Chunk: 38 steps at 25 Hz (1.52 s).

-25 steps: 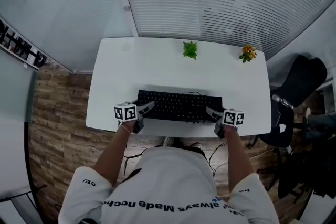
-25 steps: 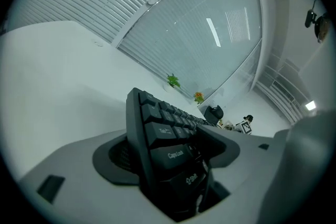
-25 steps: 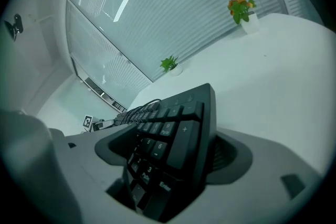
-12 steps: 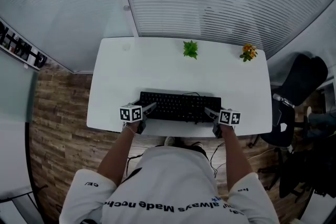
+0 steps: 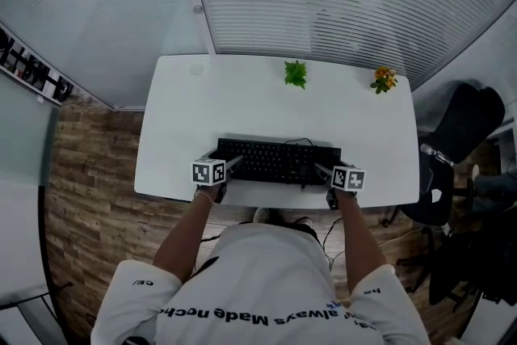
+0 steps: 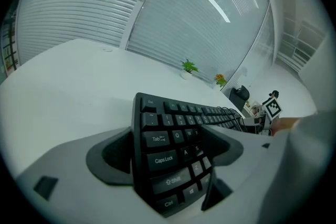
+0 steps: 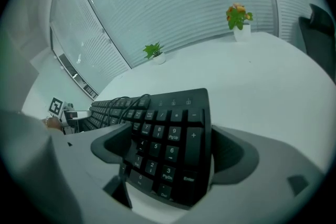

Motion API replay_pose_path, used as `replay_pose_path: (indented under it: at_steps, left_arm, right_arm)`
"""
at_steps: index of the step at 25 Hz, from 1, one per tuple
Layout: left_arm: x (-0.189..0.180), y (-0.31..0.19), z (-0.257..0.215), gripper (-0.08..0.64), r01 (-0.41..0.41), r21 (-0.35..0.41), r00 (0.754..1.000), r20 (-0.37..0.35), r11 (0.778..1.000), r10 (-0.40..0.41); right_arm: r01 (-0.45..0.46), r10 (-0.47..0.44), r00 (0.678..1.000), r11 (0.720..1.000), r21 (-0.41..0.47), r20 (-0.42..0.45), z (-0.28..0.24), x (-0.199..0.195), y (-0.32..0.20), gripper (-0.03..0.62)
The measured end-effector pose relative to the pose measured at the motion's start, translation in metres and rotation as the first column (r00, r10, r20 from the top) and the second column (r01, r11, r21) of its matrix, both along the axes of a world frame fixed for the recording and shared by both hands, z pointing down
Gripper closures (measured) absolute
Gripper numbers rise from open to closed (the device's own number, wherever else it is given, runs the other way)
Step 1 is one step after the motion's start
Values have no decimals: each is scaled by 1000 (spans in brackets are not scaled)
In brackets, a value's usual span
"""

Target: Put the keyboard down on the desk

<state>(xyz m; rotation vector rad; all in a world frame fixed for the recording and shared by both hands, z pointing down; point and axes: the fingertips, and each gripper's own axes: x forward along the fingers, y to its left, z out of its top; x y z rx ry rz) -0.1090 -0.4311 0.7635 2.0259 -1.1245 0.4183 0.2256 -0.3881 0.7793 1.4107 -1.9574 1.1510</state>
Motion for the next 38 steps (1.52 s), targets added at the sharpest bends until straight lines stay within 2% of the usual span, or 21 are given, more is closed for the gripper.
replay_pose_path:
  at_steps: [3,5,8,10,14,18,21,24,30,38]
  left_arm:
    - [-1,0,3,152,12,6,998,57,1000,-12]
    - [-3,-1,5,153,15,14,996,85,1000,-16]
    - [-6,-2,2,153,-12,58,981,196,998,0]
    - [-6,-4,-5,153,-26,93,971,239,995,2]
    - [-9,-4,-22,155,-17,145,973,229,989,-17]
    - [-6,-4,-58,170,-17,235,985,169,972,-24]
    - [3,0,-96,311,-21,323,991,132,946,-23]
    - [16,6,-139,383,-37,409,995,96,912,-3]
    - [40,20,-227,439,-68,560,998,37,826,57]
    - [54,45,-324,483,-74,686,994,-7,724,108]
  right_arm:
    - [36,-35,994,999,4,-105,3,2,0,123]
    - [36,-35,992,999,7,-119,3,1,-1,121]
    - [28,-25,992,999,20,-122,1,1,-3,102]
    - [25,-19,991,999,43,-134,-4,3,-3,129]
    - [20,-1,989,992,126,-151,-24,11,-3,216]
    - [64,-29,989,970,235,-148,-52,8,-2,330]
    - [102,-53,986,944,315,-160,-90,-2,-2,389]
    - [142,-77,981,908,395,-177,-134,-17,-1,438]
    - [212,-125,972,829,517,-197,-220,-50,4,487]
    - [275,-198,961,749,603,-193,-301,-85,24,515]
